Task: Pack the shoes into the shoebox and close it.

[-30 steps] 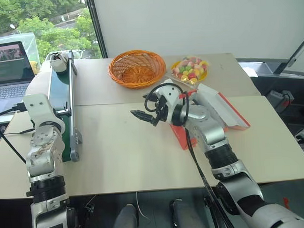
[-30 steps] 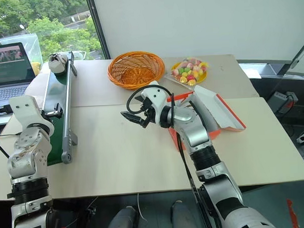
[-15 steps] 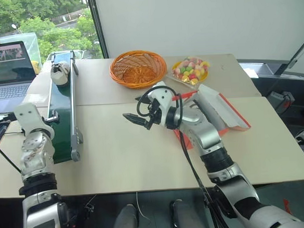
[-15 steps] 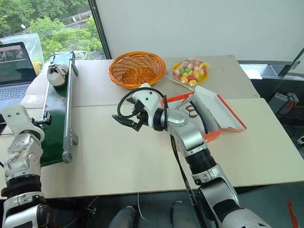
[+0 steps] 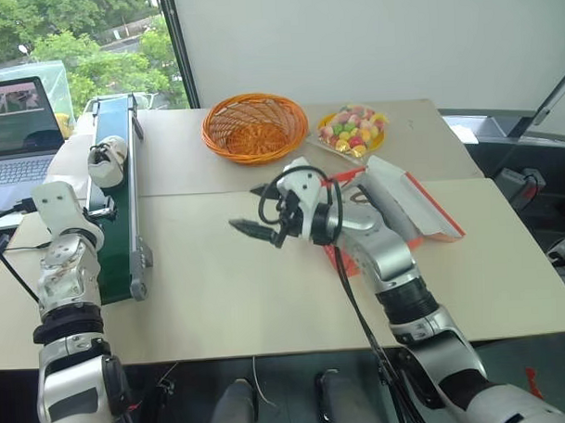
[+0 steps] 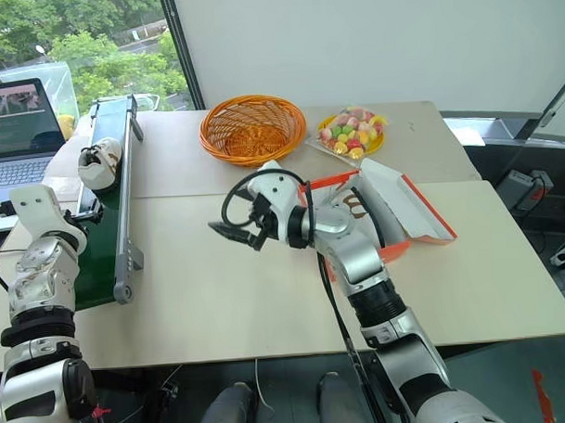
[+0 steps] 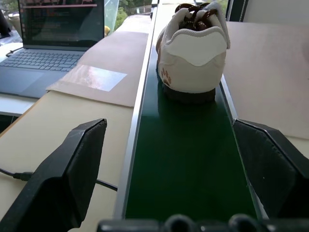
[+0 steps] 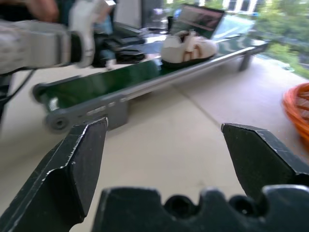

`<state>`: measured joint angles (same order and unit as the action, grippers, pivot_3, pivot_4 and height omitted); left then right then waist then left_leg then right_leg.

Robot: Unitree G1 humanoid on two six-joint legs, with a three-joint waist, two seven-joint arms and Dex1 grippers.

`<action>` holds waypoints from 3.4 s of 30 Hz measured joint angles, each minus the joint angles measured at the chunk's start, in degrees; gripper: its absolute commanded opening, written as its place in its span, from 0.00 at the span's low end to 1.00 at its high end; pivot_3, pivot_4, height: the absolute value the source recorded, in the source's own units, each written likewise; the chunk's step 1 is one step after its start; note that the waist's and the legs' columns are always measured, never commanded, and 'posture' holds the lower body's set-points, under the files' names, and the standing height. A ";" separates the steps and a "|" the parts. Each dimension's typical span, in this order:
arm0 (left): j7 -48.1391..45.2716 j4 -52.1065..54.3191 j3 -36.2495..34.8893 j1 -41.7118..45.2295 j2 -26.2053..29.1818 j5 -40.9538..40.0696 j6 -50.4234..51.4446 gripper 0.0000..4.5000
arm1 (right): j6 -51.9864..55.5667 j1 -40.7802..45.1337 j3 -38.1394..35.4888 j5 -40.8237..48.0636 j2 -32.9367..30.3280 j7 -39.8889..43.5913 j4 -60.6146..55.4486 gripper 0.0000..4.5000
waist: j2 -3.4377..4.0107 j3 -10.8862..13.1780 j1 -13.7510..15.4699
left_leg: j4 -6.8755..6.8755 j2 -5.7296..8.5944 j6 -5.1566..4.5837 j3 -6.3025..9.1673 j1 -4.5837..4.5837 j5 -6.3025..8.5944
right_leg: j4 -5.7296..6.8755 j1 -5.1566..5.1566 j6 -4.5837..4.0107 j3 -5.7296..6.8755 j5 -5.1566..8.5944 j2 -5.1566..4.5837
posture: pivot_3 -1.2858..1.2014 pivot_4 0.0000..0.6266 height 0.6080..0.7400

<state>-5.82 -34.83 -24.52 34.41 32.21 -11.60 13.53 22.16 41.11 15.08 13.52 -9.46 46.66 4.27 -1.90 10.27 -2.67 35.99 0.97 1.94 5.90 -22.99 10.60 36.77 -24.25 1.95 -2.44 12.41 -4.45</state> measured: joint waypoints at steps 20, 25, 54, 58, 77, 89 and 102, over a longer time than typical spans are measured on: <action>-4.23 -6.12 1.20 1.06 -3.07 -2.24 -3.93 0.55 | 1.70 0.04 -0.21 0.77 -0.94 -0.73 -1.77 1.00 | -0.02 -0.01 0.62 | 0.02 0.00 0.04 0.05 0.03 -0.03 | 0.05 0.05 0.00 0.06 0.00 0.00 | 0.52 0.24 1.00; -6.65 5.20 2.48 0.67 -8.16 -5.97 -1.67 0.54 | 4.84 0.18 -3.12 3.66 1.23 -2.93 -2.57 1.00 | -0.09 -0.01 0.82 | 0.11 0.01 0.07 0.13 -0.21 -0.04 | 0.01 -0.04 -0.01 0.08 -0.01 -0.01 | 0.52 0.24 1.00; -2.45 53.83 25.19 -1.80 -28.91 -11.29 23.29 0.54 | 19.07 14.02 -37.89 35.06 12.24 -35.47 6.67 0.77 | -0.06 -0.01 -0.23 | 0.03 0.01 0.01 0.00 -0.17 -0.02 | -0.07 -0.02 -0.03 -0.06 -0.01 0.03 | 0.52 0.24 1.00; -2.71 54.21 24.54 -1.82 -29.12 -12.29 24.38 0.54 | 19.07 13.26 -37.67 35.05 12.22 -35.50 6.38 0.47 | -0.06 -0.01 0.01 | 0.03 0.01 0.01 0.00 -0.19 -0.02 | -0.09 -0.03 -0.03 -0.05 -0.01 0.03 | 0.52 0.24 1.00; -10.19 61.43 16.23 -9.71 -13.58 -27.05 35.43 1.00 | 19.45 13.35 -23.70 27.03 -0.81 -30.00 6.44 0.10 | 0.01 0.04 -0.19 | 0.03 0.01 0.01 -0.02 -0.18 -0.02 | -0.15 0.01 0.00 -0.04 0.01 0.02 | 0.52 0.24 1.00; -12.37 65.36 17.98 -14.36 -13.04 -31.97 37.29 1.00 | 8.09 15.18 -2.95 0.32 -23.72 -5.23 19.82 0.10 | 0.05 0.07 -0.25 | -0.06 -0.01 -0.08 -0.11 -0.26 0.04 | -0.58 0.04 0.02 -0.10 -0.01 0.02 | 0.52 0.24 1.00; -10.36 65.40 18.36 -14.47 -12.50 -31.19 36.72 1.00 | -2.14 14.18 -3.21 -6.29 -20.50 0.07 35.90 0.10 | 0.05 0.07 0.11 | -0.03 -0.01 -0.07 -0.10 -0.26 0.03 | -0.60 0.09 0.02 -0.10 -0.02 0.01 | 0.52 0.24 1.00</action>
<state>-16.18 30.56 -6.16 19.95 19.71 -42.80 50.25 20.02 55.29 11.87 7.23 -29.96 46.73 40.18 -1.86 10.34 -2.56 35.96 0.96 1.86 5.80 -23.25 10.63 36.18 -24.16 1.97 -2.54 12.39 -4.44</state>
